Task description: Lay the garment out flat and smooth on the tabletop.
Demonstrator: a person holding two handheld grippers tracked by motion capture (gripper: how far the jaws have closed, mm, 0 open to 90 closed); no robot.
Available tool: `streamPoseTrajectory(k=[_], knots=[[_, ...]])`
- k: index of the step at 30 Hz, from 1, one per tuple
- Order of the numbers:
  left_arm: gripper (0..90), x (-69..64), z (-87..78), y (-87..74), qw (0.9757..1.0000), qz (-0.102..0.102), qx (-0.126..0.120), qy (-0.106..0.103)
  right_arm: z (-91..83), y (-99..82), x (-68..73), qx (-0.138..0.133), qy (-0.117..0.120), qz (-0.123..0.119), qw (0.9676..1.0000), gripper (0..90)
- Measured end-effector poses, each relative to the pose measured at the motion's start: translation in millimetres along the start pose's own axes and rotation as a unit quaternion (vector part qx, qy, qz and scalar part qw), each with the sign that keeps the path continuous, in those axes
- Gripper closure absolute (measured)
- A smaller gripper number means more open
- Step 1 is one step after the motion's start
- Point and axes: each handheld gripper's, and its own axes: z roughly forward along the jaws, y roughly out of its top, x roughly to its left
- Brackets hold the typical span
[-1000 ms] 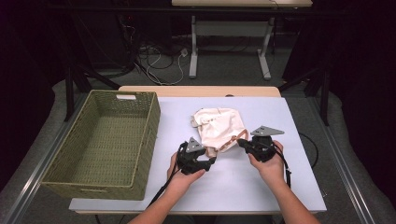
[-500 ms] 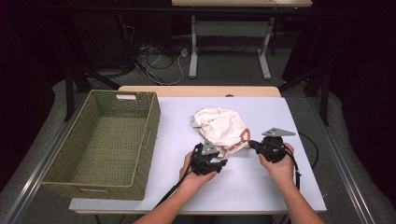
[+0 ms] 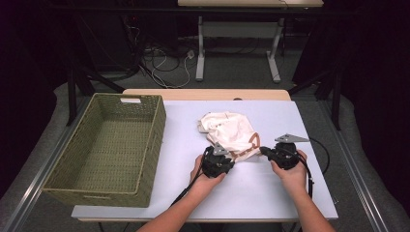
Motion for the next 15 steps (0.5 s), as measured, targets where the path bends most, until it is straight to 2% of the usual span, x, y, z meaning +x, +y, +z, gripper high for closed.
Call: streamPoseTrajectory(k=[2, 4, 7, 10, 15], knots=[[85.7, 0.6, -1.6, 0.4, 1.0, 0.005, 0.005, 0.001, 0.1, 0.3, 1.3, -0.001, 0.001, -0.002, 1.0, 89.6], [89.0, 1.5, -4.4, 0.7, 1.0, -0.004, 0.006, -0.002, -0.9, 0.7, 2.7, 0.001, 0.003, -0.003, 1.0, 89.6], [89.5, 4.3, -12.8, 1.8, 0.9999, -0.007, 0.007, 0.0, -2.3, 0.5, 4.2, 0.002, 0.006, -0.003, 1.0, 89.6], [89.6, 5.6, -24.5, 1.6, 0.9999, -0.011, -0.002, 0.0, -3.5, 0.2, 5.5, 0.004, 0.01, -0.009, 0.9999, 89.6], [89.6, 7.9, -46.4, 0.3, 0.9999, -0.01, -0.005, -0.002, -5.2, 2.1, 9.5, 0.02, 0.029, -0.017, 0.9992, 89.6]])
